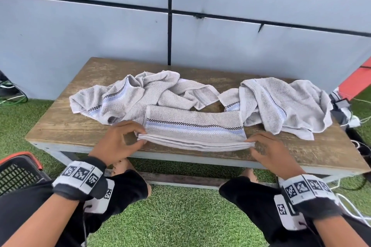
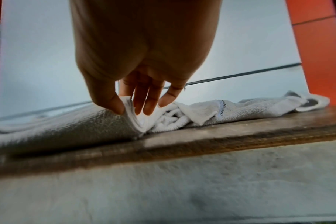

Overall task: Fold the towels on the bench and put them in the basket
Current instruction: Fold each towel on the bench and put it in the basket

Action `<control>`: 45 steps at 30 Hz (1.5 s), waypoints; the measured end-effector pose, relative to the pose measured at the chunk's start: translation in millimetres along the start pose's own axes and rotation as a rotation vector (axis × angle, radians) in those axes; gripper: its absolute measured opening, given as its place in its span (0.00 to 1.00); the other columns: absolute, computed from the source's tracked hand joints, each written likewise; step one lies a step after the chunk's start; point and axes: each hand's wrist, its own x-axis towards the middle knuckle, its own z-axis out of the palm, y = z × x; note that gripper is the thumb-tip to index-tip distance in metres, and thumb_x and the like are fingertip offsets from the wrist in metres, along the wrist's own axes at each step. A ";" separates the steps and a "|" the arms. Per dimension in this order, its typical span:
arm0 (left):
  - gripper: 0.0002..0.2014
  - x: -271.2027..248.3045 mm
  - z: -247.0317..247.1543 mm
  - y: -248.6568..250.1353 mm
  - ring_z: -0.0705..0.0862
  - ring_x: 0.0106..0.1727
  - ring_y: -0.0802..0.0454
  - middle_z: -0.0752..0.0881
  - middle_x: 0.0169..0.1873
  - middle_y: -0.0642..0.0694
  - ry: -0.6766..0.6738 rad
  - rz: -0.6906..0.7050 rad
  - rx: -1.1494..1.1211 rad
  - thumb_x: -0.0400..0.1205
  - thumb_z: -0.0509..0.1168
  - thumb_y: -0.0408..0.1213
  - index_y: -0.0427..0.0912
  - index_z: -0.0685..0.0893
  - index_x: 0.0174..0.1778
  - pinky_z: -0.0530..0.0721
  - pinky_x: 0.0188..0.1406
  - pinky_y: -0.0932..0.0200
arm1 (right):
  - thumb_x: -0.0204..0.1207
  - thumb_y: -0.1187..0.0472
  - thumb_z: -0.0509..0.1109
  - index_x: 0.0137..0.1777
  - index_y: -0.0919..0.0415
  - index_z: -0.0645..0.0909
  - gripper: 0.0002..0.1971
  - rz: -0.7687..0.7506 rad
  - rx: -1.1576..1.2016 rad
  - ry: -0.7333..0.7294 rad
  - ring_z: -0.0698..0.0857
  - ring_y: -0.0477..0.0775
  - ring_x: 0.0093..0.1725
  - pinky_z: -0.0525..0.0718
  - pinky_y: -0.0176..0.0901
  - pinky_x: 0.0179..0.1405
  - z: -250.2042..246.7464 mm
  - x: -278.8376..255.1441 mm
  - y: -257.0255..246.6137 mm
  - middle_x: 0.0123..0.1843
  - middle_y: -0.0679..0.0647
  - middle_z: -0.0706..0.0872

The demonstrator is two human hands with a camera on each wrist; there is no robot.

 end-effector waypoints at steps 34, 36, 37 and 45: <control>0.19 44.6 58.0 31.6 0.80 0.59 0.46 0.82 0.57 0.49 0.026 0.010 0.563 0.77 0.54 0.43 0.47 0.80 0.61 0.64 0.62 0.44 | 0.78 0.53 0.59 0.63 0.54 0.74 0.16 0.223 -0.260 0.054 0.71 0.57 0.67 0.68 0.56 0.67 21.1 37.2 -8.0 0.63 0.52 0.76; 0.20 33.4 74.7 50.2 0.81 0.61 0.50 0.83 0.60 0.52 -0.008 0.129 0.520 0.78 0.53 0.44 0.48 0.80 0.63 0.66 0.65 0.45 | 0.78 0.49 0.54 0.63 0.54 0.74 0.18 0.067 -0.302 0.084 0.72 0.55 0.66 0.71 0.54 0.66 30.4 29.3 -24.5 0.62 0.51 0.77; 0.21 28.1 84.6 57.5 0.81 0.64 0.52 0.83 0.62 0.52 -0.049 0.156 0.506 0.79 0.53 0.45 0.48 0.80 0.65 0.67 0.67 0.45 | 0.78 0.48 0.52 0.64 0.53 0.75 0.19 -0.007 -0.325 0.082 0.73 0.54 0.65 0.72 0.53 0.65 36.6 25.7 -31.7 0.61 0.50 0.78; 0.26 28.2 124.0 67.4 0.69 0.77 0.51 0.73 0.75 0.52 -0.239 0.051 0.573 0.82 0.46 0.48 0.47 0.72 0.75 0.67 0.72 0.43 | 0.82 0.49 0.50 0.72 0.50 0.73 0.21 -0.070 -0.373 -0.068 0.74 0.49 0.71 0.61 0.45 0.69 78.7 14.4 -54.6 0.71 0.45 0.77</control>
